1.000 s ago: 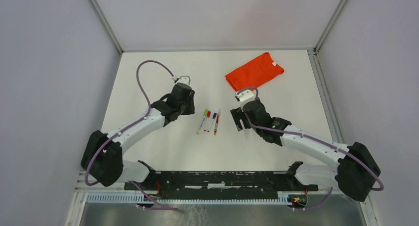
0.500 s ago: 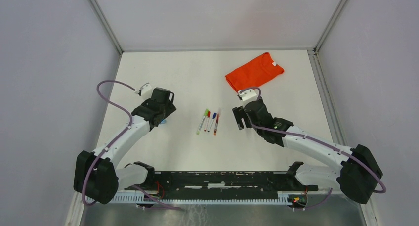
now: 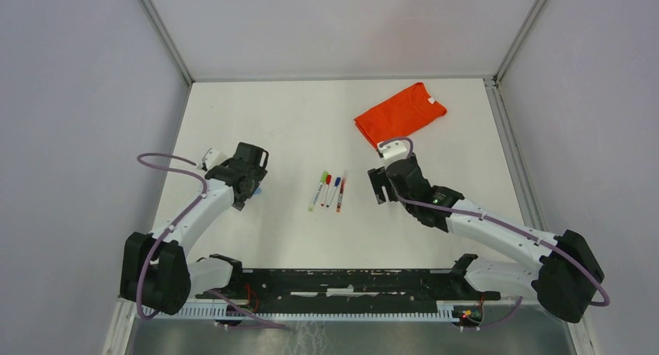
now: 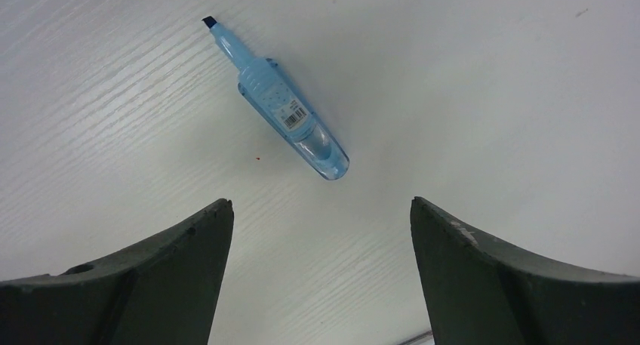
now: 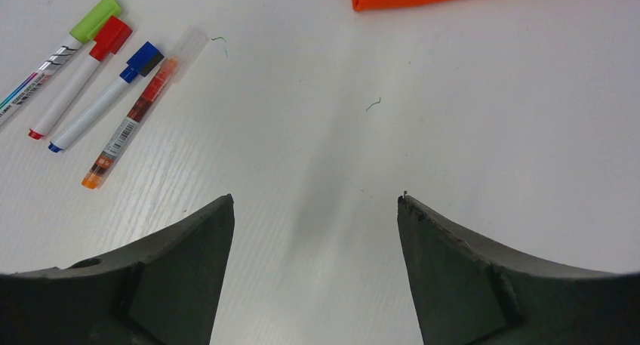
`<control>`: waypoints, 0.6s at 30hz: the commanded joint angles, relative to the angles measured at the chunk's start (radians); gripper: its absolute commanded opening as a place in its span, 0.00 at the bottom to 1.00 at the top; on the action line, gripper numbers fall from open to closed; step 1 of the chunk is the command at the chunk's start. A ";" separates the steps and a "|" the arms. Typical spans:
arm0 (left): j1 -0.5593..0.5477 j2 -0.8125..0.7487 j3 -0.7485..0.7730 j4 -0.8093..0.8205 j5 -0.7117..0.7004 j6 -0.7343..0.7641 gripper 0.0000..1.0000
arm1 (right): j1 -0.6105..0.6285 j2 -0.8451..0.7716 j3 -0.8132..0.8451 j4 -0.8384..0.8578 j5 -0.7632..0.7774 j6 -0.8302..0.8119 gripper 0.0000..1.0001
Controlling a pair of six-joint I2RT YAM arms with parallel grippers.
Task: Insert the pens into the pen caps
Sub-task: Adjust the pen at the center of the board.
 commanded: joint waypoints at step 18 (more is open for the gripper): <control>0.061 0.176 0.062 -0.063 -0.011 -0.207 0.83 | 0.003 -0.018 -0.012 -0.030 0.069 0.012 0.84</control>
